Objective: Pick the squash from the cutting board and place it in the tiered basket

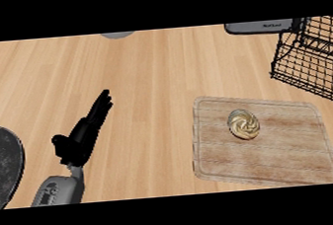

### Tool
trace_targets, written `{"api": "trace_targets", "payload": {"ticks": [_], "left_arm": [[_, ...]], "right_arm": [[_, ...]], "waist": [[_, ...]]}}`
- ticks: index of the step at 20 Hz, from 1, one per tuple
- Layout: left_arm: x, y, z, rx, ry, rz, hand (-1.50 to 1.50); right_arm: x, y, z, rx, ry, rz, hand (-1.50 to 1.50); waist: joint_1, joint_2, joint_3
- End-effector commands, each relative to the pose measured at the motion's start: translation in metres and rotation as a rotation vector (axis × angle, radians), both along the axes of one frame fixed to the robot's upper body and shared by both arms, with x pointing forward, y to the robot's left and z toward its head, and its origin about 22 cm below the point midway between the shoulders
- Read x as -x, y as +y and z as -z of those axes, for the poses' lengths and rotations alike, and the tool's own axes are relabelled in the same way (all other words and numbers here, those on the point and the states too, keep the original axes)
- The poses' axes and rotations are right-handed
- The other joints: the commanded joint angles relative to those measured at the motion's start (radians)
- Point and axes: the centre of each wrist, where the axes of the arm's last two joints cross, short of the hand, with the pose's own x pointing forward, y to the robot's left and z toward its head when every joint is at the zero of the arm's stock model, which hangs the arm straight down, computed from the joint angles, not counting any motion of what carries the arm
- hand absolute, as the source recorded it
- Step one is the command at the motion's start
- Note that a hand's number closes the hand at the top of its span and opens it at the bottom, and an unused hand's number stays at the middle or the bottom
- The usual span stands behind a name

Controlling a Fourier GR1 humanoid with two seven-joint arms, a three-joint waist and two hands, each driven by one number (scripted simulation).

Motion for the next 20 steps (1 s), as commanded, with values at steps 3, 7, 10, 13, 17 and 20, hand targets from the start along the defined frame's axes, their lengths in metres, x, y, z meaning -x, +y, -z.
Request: {"api": "trace_targets", "payload": {"ticks": [3, 7, 10, 13, 17, 20], "left_arm": [[0.007, 0.01, 0.003, 0.001, -0.004, -0.006, 0.0], [-0.002, -0.013, 0.003, -0.005, -0.013, -0.009, 0.0], [0.006, 0.002, -0.007, 0.001, -0.005, -0.021, 0.0], [0.005, -0.011, 0.008, 0.012, 0.002, 0.002, 0.0], [-0.009, 0.002, -0.011, 0.003, -0.004, -0.034, 0.0], [0.01, -0.002, 0.002, 0.002, -0.003, -0.011, 0.0]], "right_arm": [[-0.02, 0.025, 0.009, -0.102, 0.005, -0.043, 1.5], [-0.029, 0.037, 0.007, -0.211, 0.081, -0.052, 1.5], [-0.03, 0.032, 0.025, -0.416, 0.214, 0.033, 1.5], [-0.026, 0.024, 0.016, -0.486, 0.206, 0.001, -1.5], [-0.02, 0.011, 0.022, -0.585, 0.095, 0.059, -1.5], [-0.014, 0.003, 0.006, -0.541, -0.008, 0.17, -1.5]], "waist": [[-0.007, -0.004, 0.0], [-0.014, -0.004, 0.0], [-0.003, -0.006, 0.0], [-0.017, -0.003, 0.0], [-0.013, -0.001, 0.001], [-0.012, -0.003, 0.0]]}}
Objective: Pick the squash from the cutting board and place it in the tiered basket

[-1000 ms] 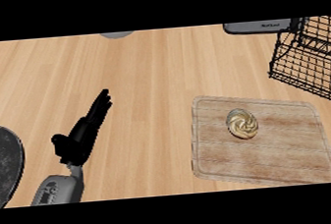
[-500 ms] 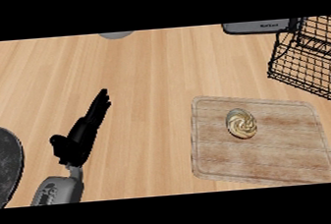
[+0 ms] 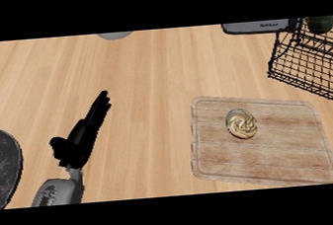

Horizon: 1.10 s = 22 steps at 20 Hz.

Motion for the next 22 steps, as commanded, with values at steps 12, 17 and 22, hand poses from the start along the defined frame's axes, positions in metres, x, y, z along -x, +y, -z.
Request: {"api": "trace_targets", "payload": {"ticks": [12, 17, 22], "left_arm": [[0.003, 0.001, 0.005, 0.002, 0.016, -0.018, 0.0], [0.012, 0.015, 0.002, -0.004, 0.004, -0.038, 0.0], [0.021, 0.008, 0.01, 0.019, 0.014, -0.052, 0.0]], "right_arm": [[0.101, -0.126, -0.028, 0.127, -0.403, 0.611, -1.5], [0.174, -0.183, -0.041, 0.046, -0.485, 0.619, -1.5], [0.245, -0.222, -0.027, 0.066, -0.426, 0.582, -1.5]], "waist": [[-0.028, 0.001, 0.002], [-0.025, -0.002, 0.003], [-0.04, -0.003, 0.006]]}}
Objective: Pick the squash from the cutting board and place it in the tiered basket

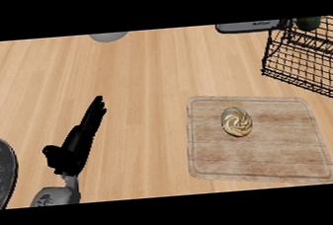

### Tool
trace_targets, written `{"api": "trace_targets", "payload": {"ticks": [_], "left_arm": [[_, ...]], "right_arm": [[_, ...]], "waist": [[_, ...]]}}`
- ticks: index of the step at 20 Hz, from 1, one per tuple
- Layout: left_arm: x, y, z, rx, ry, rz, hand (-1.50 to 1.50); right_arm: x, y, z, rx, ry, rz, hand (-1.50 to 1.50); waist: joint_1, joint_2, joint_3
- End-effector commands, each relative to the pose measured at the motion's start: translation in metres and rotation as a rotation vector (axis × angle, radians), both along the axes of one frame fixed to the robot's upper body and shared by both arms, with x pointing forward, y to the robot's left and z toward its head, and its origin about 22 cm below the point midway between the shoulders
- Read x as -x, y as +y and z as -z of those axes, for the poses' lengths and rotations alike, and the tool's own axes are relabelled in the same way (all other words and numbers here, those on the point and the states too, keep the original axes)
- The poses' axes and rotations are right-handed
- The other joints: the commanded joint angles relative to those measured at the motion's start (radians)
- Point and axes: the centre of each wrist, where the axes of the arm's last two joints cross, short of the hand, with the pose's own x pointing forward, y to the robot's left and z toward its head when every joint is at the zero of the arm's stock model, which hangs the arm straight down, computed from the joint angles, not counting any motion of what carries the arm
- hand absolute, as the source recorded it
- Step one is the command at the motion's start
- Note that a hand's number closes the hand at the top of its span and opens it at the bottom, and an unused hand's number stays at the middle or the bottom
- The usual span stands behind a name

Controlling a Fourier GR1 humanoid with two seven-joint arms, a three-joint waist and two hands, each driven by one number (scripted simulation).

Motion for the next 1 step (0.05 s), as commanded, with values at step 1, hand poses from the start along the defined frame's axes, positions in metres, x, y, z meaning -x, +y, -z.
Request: {"api": "trace_targets", "payload": {"ticks": [1], "left_arm": [[-0.0009, -0.0022, -0.0044, 0.006, 0.008, 0.019, 0.0]], "right_arm": [[0.0486, -0.0248, 0.0109, 0.031, 0.001, -0.014, -1.5]], "waist": [[0.003, 0.002, 0.002]]}}
